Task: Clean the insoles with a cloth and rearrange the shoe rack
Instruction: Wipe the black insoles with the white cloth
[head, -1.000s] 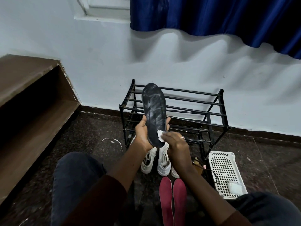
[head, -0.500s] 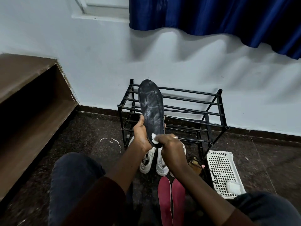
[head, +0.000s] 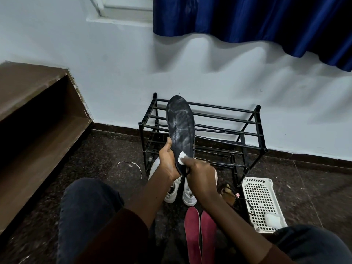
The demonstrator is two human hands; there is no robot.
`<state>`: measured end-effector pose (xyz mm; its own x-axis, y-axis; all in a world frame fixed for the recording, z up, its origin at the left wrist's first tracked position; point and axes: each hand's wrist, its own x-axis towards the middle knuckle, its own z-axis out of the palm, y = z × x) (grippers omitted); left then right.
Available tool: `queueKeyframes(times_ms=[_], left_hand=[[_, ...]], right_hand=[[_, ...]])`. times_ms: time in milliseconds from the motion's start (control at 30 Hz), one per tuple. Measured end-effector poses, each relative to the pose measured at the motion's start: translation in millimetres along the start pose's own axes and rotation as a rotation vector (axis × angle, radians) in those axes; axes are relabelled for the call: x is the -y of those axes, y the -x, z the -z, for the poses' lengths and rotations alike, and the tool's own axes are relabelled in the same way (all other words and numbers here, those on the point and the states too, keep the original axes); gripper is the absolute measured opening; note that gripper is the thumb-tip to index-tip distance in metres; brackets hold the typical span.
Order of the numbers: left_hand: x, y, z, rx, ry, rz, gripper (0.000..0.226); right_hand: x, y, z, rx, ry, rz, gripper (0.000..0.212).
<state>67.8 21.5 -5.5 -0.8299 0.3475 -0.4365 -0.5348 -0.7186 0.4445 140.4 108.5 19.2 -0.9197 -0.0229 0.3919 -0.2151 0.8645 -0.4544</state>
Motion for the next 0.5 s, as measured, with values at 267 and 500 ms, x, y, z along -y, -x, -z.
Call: queueKeyframes(times_ms=[267, 500], left_hand=[[3, 2, -3, 0.004, 0.026, -0.004, 0.06], [11, 9, -4, 0.071, 0.053, 0.034, 0.068]], right_hand=[[-13, -6, -1, 0.145, -0.004, -0.006, 0.022], [-16, -58, -3, 0.036, 0.087, -0.128, 0.014]])
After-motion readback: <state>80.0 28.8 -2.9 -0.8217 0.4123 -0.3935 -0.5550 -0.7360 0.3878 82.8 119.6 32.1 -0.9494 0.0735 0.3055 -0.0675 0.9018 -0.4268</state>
